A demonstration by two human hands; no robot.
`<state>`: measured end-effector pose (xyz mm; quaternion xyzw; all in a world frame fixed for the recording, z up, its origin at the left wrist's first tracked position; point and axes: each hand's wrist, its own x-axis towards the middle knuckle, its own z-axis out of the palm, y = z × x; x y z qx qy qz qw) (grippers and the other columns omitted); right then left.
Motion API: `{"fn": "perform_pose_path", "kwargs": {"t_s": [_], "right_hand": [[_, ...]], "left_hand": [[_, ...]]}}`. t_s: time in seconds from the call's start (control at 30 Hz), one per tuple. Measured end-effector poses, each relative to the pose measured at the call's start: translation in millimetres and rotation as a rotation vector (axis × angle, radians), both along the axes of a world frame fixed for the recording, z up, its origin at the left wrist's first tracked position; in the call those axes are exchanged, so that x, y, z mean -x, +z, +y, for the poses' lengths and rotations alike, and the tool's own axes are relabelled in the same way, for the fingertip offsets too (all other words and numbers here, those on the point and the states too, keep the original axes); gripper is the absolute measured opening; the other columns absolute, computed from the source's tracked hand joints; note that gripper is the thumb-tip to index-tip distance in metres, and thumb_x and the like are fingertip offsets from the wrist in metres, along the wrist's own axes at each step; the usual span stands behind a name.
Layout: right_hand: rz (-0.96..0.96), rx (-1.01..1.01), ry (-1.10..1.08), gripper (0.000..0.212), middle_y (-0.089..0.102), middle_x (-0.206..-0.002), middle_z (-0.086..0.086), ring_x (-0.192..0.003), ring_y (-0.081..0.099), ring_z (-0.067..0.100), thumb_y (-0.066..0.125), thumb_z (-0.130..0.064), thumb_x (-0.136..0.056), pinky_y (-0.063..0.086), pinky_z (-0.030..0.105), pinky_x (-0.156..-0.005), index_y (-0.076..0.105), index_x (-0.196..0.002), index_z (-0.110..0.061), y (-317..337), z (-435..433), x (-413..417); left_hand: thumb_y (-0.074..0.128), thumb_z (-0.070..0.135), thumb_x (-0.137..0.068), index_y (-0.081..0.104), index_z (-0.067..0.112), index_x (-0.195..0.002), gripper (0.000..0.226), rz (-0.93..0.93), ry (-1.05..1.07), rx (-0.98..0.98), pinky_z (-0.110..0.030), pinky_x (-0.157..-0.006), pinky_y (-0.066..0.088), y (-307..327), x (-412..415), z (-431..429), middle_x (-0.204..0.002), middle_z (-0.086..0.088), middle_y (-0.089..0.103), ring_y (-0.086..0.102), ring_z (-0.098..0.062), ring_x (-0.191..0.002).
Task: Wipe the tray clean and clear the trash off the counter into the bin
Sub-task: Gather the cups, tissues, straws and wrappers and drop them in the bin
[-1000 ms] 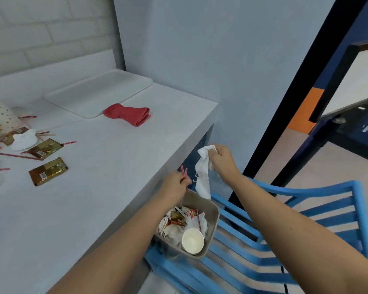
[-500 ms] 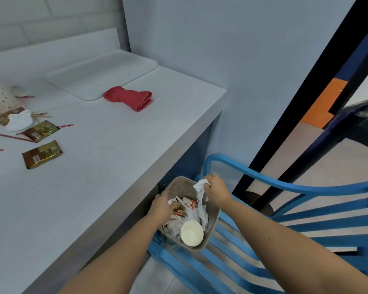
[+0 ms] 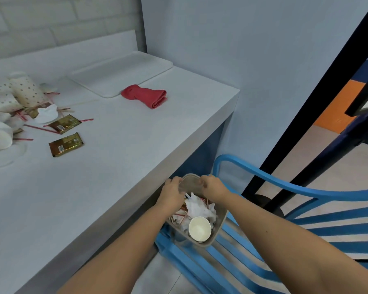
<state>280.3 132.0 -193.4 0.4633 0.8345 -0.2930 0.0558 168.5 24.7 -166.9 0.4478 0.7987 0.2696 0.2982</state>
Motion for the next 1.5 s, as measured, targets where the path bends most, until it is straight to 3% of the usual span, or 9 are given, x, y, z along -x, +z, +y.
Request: {"fn": "perform_pose_path", "kwargs": {"t_s": [0.23, 0.43, 0.67, 0.83, 0.93, 1.03, 1.23, 1.37, 1.5], "right_hand": [[0.291, -0.09, 0.145, 0.015, 0.052, -0.068, -0.008, -0.066, 0.05, 0.012, 0.052, -0.009, -0.091, 0.039, 0.025, -0.068, 0.066, -0.095, -0.006, 66.1, -7.3, 24.8], [0.53, -0.171, 0.18, 0.017, 0.044, -0.049, -0.008, -0.046, 0.037, 0.005, 0.053, -0.004, -0.087, 0.033, 0.02, -0.052, 0.069, -0.09, -0.004, 126.8, -28.0, 68.2], [0.594, -0.135, 0.189, 0.016, 0.042, -0.046, -0.008, -0.04, 0.043, 0.002, 0.054, -0.005, -0.087, 0.032, 0.012, -0.049, 0.07, -0.09, -0.006, 156.1, -54.2, 141.2], [0.495, -0.041, 0.186, 0.016, 0.061, -0.08, 0.004, -0.068, 0.051, 0.012, 0.057, -0.011, -0.088, 0.039, 0.021, -0.064, 0.069, -0.093, -0.001, 151.2, -74.5, 198.1], [0.428, 0.018, 0.152, 0.023, 0.053, -0.087, 0.004, -0.079, 0.049, 0.016, 0.064, -0.022, -0.087, 0.035, 0.022, -0.062, 0.064, -0.096, -0.001, 147.1, -86.1, 232.0], [0.326, 0.011, 0.119, 0.038, 0.041, -0.084, 0.005, -0.073, 0.042, 0.019, 0.068, -0.038, -0.081, 0.029, 0.023, -0.053, 0.048, -0.072, -0.008, 142.2, -97.5, 265.9], [0.104, -0.09, 0.004, 0.081, 0.043, -0.125, 0.007, -0.12, 0.044, 0.025, 0.065, -0.067, -0.07, 0.041, 0.033, -0.09, 0.046, -0.123, -0.009, 138.7, -112.4, 315.7], [0.038, -0.122, 0.019, 0.067, 0.048, -0.127, 0.006, -0.123, 0.043, 0.024, 0.067, -0.054, -0.076, 0.037, 0.032, -0.096, 0.046, -0.125, -0.014, 134.3, -112.9, 329.6], [0.116, -0.054, 0.059, 0.034, 0.06, -0.106, 0.002, -0.111, 0.055, 0.021, 0.068, -0.04, -0.078, 0.039, 0.03, -0.088, 0.051, -0.099, -0.019, 132.0, -110.6, 330.7]], "left_hand": [[0.046, 0.007, -0.092, 0.06, 0.007, -0.108, 0.021, 0.094, 0.017, -0.211, -0.019, -0.074, 0.039, 34.7, 4.6, -3.0, -0.101, -0.007, 0.063, 0.051, -0.011, -0.082], [0.046, 0.007, -0.093, 0.061, 0.005, -0.095, 0.015, 0.146, 0.097, -0.398, -0.014, -0.055, 0.034, 82.4, 34.8, -20.5, -0.076, 0.0, 0.056, 0.051, -0.012, -0.067], [0.048, 0.011, -0.093, 0.063, 0.004, -0.093, 0.017, 0.172, 0.254, -0.434, -0.011, -0.057, 0.035, 116.5, 109.7, -49.6, -0.079, -0.007, 0.062, 0.053, -0.014, -0.071], [0.049, 0.006, -0.091, 0.064, 0.003, -0.097, 0.016, 0.22, 0.355, -0.349, -0.019, -0.065, 0.039, 123.5, 175.9, -66.9, -0.087, -0.002, 0.059, 0.053, -0.014, -0.08], [0.049, 0.003, -0.089, 0.064, 0.001, -0.097, 0.017, 0.245, 0.422, -0.319, -0.021, -0.071, 0.037, 124.7, 216.0, -72.1, -0.096, -0.01, 0.063, 0.052, -0.015, -0.081], [0.05, 0.002, -0.088, 0.064, 0.0, -0.098, 0.018, 0.282, 0.462, -0.272, -0.022, -0.073, 0.036, 123.3, 252.2, -72.4, -0.104, -0.014, 0.059, 0.055, -0.022, -0.091], [0.056, 0.014, -0.084, 0.065, 0.005, -0.097, 0.018, 0.378, 0.47, -0.156, -0.037, -0.084, 0.046, 114.3, 301.1, -55.0, -0.109, -0.013, 0.058, 0.052, -0.032, -0.105], [0.059, 0.032, -0.085, 0.05, 0.007, -0.123, 0.046, 0.477, 0.408, 0.05, -0.04, -0.094, 0.04, 116.6, 313.3, -42.7, -0.126, -0.015, 0.047, 0.038, -0.033, -0.12], [0.062, 0.045, -0.082, 0.043, 0.008, -0.128, 0.062, 0.467, 0.415, 0.184, -0.04, -0.099, 0.037, 113.8, 321.3, -31.7, -0.132, -0.015, 0.044, 0.037, -0.032, -0.125]]}}
